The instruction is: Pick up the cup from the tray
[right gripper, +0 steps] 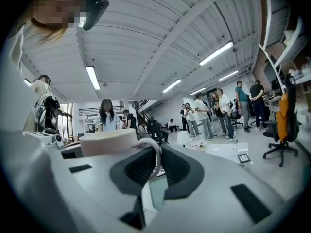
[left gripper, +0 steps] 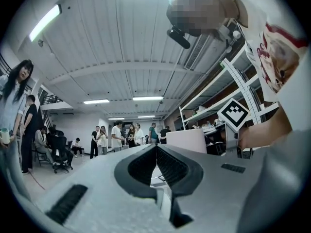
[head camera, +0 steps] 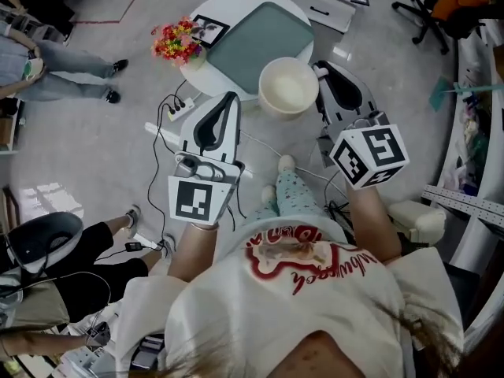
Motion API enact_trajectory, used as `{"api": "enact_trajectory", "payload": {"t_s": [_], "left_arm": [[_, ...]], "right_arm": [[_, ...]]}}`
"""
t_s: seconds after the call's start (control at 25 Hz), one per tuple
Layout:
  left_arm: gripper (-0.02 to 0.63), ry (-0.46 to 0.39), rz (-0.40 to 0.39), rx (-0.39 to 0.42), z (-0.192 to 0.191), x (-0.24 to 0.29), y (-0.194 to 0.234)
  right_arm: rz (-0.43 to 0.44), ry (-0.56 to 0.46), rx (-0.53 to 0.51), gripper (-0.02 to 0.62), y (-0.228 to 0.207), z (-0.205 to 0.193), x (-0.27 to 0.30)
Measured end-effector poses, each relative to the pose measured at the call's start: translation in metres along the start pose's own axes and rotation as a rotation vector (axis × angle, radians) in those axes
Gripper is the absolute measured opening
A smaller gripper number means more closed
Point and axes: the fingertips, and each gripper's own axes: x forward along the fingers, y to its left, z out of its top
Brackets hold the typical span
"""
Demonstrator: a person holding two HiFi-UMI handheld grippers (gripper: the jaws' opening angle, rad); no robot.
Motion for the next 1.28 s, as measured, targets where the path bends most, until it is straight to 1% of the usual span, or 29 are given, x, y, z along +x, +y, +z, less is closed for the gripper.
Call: {"api": "enact_trajectory", "payload": {"t_s": [0.2,0.32,0.44,0.56,0.76,0.92,1.12,1.28], "left_arm": [[0.014,-0.001,-0.041,-0.022,0.009,-0.036,-0.023],[0.014,0.005,-0.042,-0.026,0.010,-0.053,-0.034],[0.014,0.001,-0.025,-0.032,0.012,-0.062,-0.040],[0.014,-0.009,-0.006,-0.036,0.016,-0.069,-0.047],[0.014,-0.015,-0.008,-0.031,0.022,-0.075,-0.063],[0.014,-0.013,-0.005,-0.029,0.023,-0.075,-0.063],[0.014,-0.017,-0.002,-0.034,0.023,-0.077,-0.066],[0.014,-0.013,0.001,-0.035,0.024,-0.075,-0.065]], "right_arm": [[-0.032,0.016,-0.012,0.046,0.028,-0.013,-0.036],[-0.035,0.011,-0.031,0.046,0.039,-0.012,-0.055],[-0.036,-0.001,-0.042,0.046,0.044,-0.010,-0.069],[-0.027,-0.010,-0.040,0.046,0.048,-0.008,-0.078],[-0.018,-0.022,-0.042,0.046,0.051,-0.005,-0.091],[-0.031,-0.020,-0.067,0.046,0.051,-0.004,-0.091],[-0.032,-0.019,-0.032,0.046,0.048,-0.008,-0.097],[-0.032,-0.015,-0.045,0.046,0.048,-0.006,-0.094]]}}
